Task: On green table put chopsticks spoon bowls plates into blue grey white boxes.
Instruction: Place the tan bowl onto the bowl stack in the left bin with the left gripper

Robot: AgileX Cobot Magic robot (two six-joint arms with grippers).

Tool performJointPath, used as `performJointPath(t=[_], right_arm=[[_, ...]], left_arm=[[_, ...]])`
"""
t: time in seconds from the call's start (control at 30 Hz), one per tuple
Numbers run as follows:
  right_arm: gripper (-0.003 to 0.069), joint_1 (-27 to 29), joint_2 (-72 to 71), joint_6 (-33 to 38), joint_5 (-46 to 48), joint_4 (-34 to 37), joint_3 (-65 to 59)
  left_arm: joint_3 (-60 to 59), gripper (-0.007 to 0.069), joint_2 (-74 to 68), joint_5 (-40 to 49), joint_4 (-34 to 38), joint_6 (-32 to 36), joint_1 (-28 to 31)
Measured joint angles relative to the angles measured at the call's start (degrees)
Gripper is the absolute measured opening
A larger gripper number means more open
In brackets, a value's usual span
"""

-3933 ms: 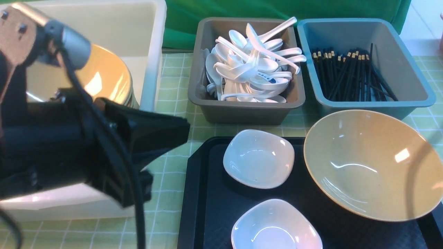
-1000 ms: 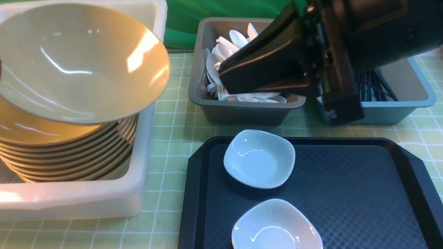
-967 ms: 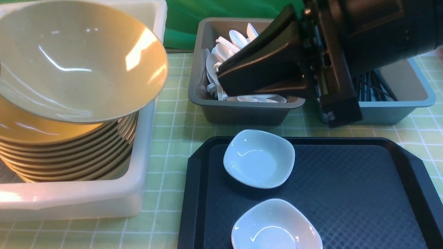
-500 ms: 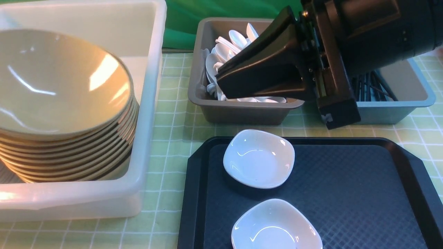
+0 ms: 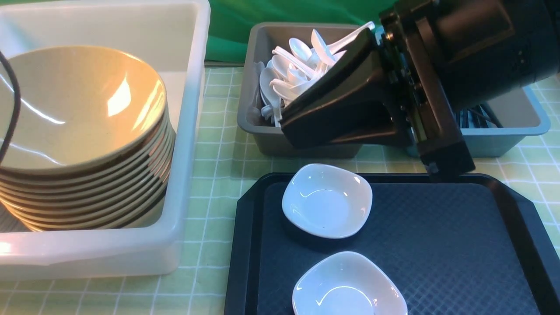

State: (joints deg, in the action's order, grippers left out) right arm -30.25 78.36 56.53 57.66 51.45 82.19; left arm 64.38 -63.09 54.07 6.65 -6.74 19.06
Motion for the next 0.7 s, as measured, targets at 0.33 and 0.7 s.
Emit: performJointPath(t=[0.33, 0.7], right_arm=[[0.0104, -0.01, -1.96, -9.18, 2.94, -10.63, 0.05], [0.0110, -0.01, -11.90, -14.55, 3.03, -14.46, -3.35]], left_arm=[[6.26, 0.0662, -0.11, 10.46, -7.53, -1.41, -28.63], [3.31, 0.0554, -20.34, -5.57, 8.72, 5.92, -50.55]])
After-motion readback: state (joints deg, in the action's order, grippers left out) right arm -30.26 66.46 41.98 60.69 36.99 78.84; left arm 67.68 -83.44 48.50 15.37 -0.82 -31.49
